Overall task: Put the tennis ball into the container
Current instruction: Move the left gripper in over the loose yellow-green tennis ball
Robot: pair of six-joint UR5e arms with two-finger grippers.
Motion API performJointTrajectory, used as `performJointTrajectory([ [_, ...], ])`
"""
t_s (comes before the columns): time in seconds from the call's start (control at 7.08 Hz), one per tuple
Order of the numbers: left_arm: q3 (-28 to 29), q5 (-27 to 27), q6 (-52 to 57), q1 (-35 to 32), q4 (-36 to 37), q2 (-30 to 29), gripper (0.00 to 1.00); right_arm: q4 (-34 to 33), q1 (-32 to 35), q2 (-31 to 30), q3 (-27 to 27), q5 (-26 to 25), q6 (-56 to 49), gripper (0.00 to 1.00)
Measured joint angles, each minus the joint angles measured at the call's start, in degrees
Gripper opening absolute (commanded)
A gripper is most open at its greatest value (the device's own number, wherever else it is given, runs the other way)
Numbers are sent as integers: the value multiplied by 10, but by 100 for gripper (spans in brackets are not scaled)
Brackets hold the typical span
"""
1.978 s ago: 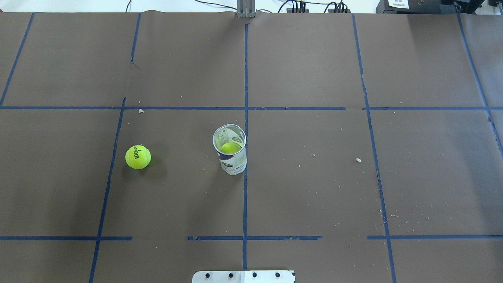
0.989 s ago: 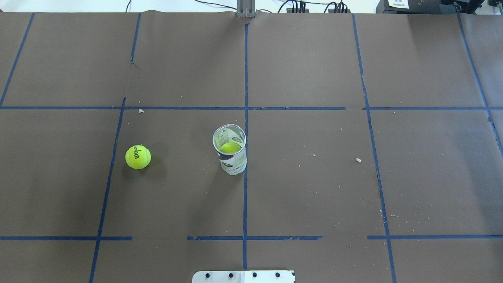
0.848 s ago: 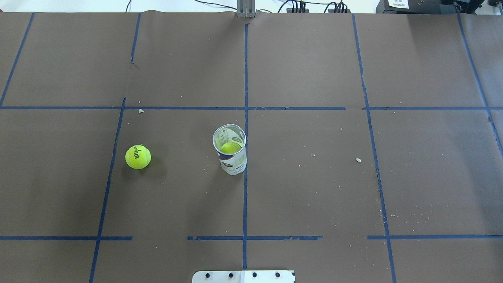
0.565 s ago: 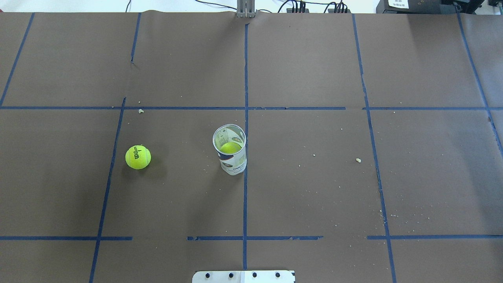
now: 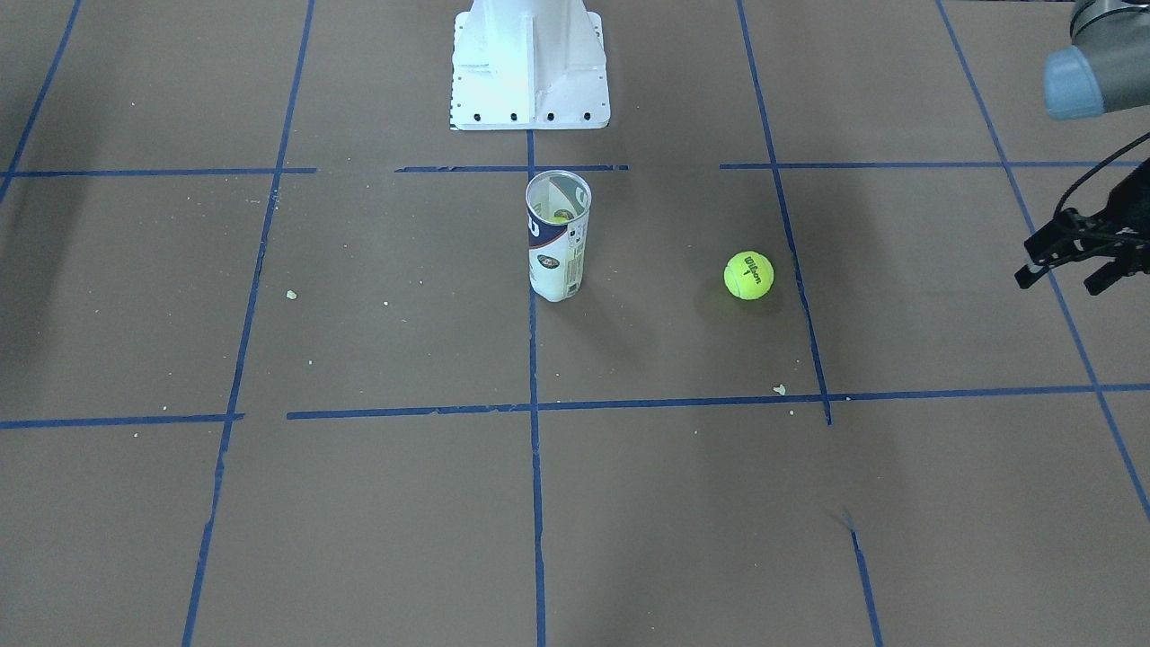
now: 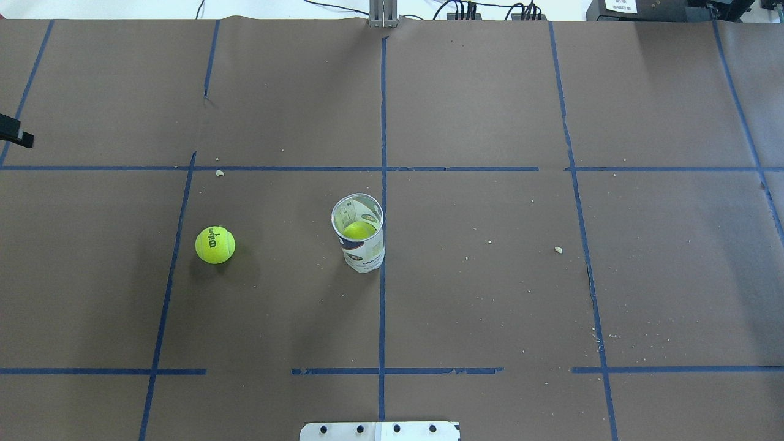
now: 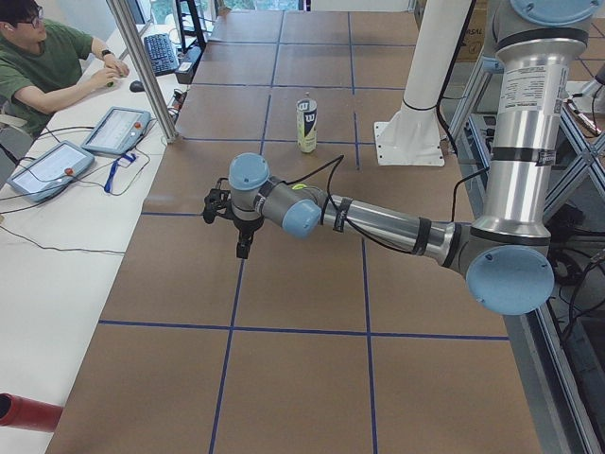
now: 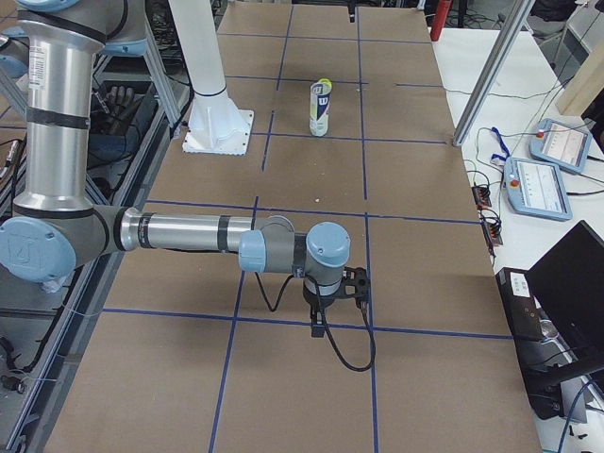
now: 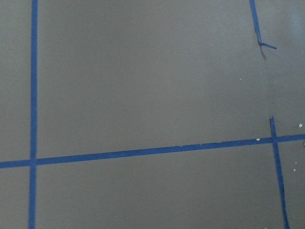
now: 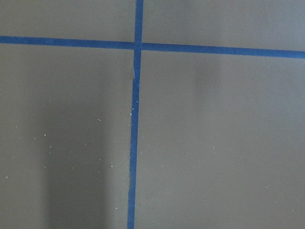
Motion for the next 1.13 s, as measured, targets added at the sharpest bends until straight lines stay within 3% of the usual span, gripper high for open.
performJointTrajectory([
  [0.42, -41, 100, -209, 142, -20, -26, 100, 0, 0, 0, 0, 0, 0, 100],
  [1.13, -12, 222, -339, 298, -15, -89, 100, 0, 0, 0, 0, 0, 0, 100],
])
